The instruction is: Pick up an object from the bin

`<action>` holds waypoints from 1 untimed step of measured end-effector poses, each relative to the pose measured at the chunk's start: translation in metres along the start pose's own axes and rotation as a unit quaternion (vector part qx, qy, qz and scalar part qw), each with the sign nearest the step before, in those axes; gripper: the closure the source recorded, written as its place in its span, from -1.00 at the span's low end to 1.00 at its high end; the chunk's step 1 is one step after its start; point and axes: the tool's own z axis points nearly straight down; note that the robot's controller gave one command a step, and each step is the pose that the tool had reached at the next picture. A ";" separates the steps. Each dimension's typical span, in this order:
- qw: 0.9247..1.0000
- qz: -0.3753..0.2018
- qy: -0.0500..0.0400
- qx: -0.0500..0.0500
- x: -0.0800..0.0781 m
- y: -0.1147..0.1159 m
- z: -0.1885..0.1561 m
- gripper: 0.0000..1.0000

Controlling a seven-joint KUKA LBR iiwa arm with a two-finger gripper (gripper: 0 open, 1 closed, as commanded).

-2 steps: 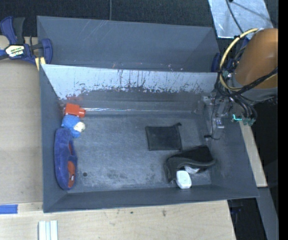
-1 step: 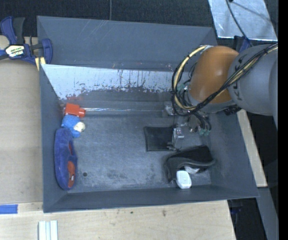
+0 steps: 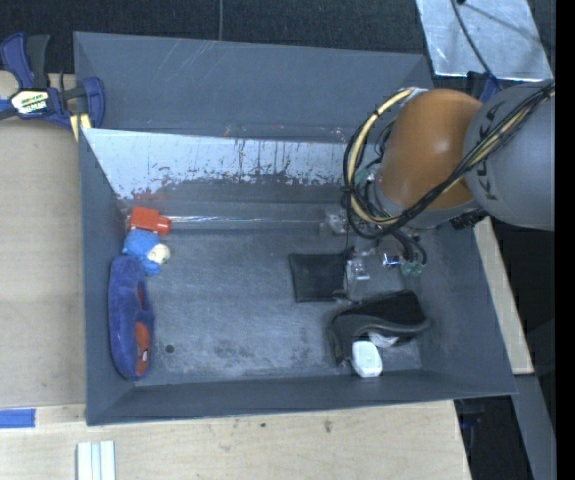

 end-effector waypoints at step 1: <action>1.000 0.029 0.002 0.000 0.012 -0.002 -0.008 -1.00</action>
Offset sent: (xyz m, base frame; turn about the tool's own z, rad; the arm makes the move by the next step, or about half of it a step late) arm -0.0120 -0.0023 0.0078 0.0584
